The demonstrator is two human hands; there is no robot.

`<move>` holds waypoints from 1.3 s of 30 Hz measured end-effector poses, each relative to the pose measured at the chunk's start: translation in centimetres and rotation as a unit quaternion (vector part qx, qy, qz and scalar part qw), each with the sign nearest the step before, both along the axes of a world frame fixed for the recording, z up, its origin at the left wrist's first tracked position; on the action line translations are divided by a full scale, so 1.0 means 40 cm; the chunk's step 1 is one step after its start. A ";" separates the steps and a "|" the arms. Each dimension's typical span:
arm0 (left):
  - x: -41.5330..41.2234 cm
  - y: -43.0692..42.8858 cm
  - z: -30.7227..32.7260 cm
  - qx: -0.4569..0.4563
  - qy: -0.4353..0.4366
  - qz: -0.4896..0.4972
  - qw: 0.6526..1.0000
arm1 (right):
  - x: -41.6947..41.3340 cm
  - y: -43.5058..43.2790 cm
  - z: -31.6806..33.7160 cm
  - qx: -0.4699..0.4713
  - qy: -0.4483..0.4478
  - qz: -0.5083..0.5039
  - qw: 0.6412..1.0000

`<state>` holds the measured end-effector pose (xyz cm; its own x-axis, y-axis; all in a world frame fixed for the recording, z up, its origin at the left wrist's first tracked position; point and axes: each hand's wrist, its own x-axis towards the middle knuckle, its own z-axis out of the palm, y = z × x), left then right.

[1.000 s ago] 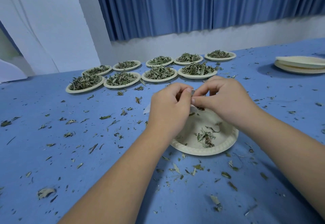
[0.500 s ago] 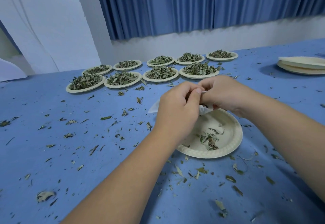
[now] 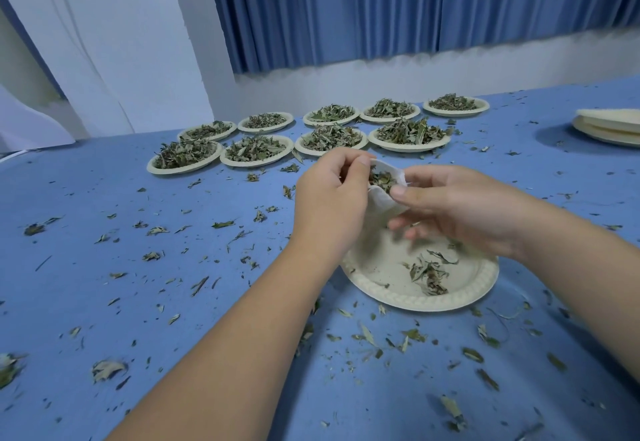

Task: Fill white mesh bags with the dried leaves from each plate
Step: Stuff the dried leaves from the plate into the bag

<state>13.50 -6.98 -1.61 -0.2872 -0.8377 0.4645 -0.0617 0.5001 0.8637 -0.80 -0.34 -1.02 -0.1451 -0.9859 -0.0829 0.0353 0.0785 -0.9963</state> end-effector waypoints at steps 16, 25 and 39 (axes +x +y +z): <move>-0.017 0.050 0.010 -0.020 -0.028 -0.066 0.997 | 0.014 -0.021 -0.005 -0.068 0.179 -0.126 0.973; 0.060 -0.053 0.019 0.022 0.066 0.051 0.996 | -0.065 0.043 -0.025 -0.107 0.410 -0.093 0.901; 0.052 -0.054 -0.002 0.003 0.054 0.040 0.998 | -0.015 0.053 -0.041 -0.025 0.630 0.126 0.766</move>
<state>15.57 -9.13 -1.69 -0.1680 -0.8586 0.4844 -0.0077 0.4925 0.8703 -1.39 1.79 -2.67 0.1163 -0.9932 0.0052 -0.9669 -0.1144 -0.2282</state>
